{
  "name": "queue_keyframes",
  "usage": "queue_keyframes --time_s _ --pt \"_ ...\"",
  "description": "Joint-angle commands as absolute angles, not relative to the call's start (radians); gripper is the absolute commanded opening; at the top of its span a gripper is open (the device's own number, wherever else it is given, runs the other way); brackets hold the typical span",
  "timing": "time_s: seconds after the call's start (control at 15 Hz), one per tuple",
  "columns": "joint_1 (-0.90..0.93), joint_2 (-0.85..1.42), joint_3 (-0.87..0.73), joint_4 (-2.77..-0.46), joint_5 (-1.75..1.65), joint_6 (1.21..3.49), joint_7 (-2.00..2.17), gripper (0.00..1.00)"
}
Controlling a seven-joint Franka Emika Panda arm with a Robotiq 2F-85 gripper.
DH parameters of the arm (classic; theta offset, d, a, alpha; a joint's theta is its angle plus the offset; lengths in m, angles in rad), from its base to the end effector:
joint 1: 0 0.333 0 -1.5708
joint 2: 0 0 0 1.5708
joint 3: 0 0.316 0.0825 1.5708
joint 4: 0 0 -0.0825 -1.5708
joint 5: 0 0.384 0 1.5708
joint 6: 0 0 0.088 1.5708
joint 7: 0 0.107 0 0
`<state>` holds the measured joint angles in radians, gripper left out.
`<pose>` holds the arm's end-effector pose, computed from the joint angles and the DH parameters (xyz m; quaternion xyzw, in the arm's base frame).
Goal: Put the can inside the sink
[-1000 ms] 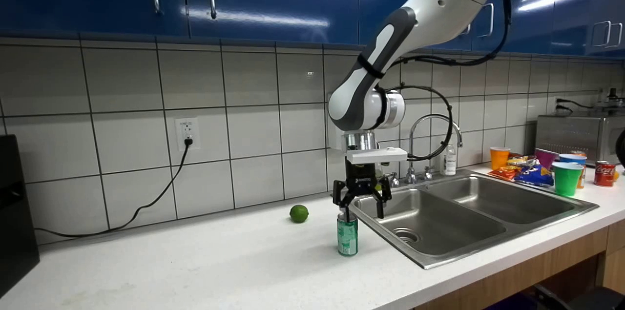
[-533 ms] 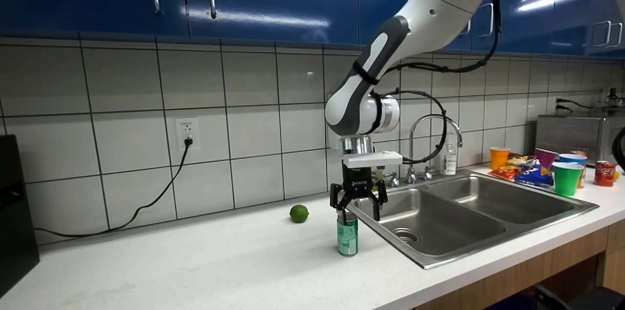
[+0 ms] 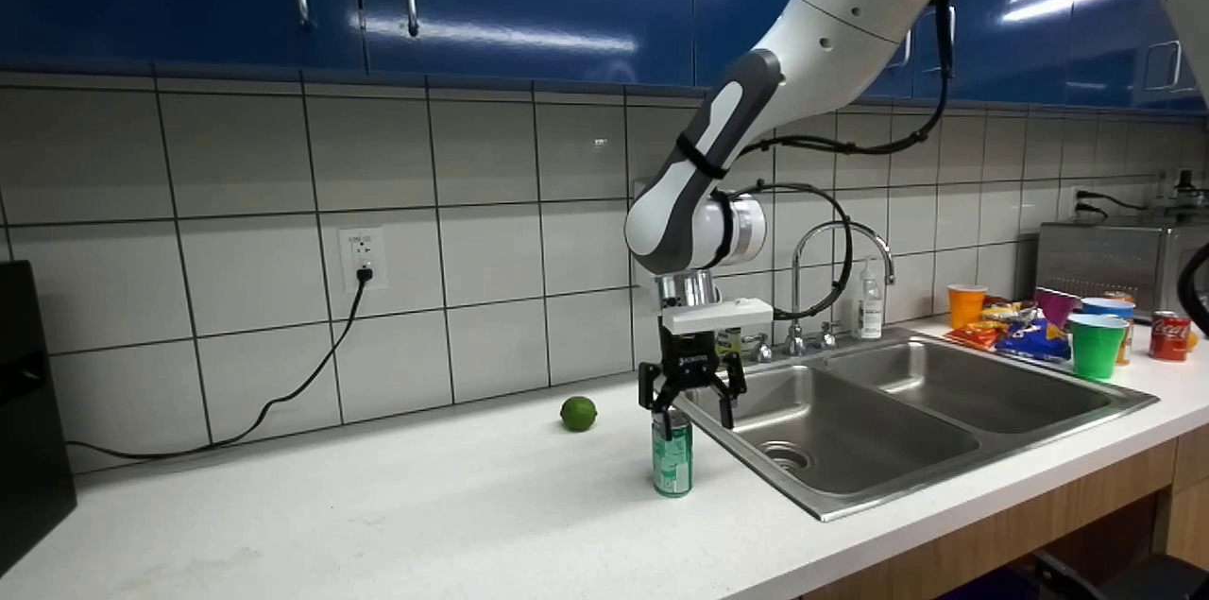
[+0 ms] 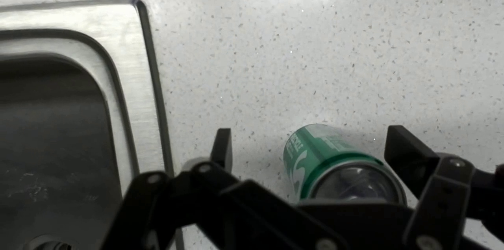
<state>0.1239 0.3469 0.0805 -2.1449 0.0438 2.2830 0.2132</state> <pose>0.5354 0.1124 0.2240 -0.9940 0.0213 0.1075 0.0067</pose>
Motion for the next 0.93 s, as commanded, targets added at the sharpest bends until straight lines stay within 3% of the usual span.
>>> queue_keyframes --time_s 0.0,0.87 --pt "0.144 0.379 0.069 -2.107 0.015 2.288 0.236 1.00" --pt "0.167 0.456 0.052 -2.031 0.005 2.315 0.249 1.00"
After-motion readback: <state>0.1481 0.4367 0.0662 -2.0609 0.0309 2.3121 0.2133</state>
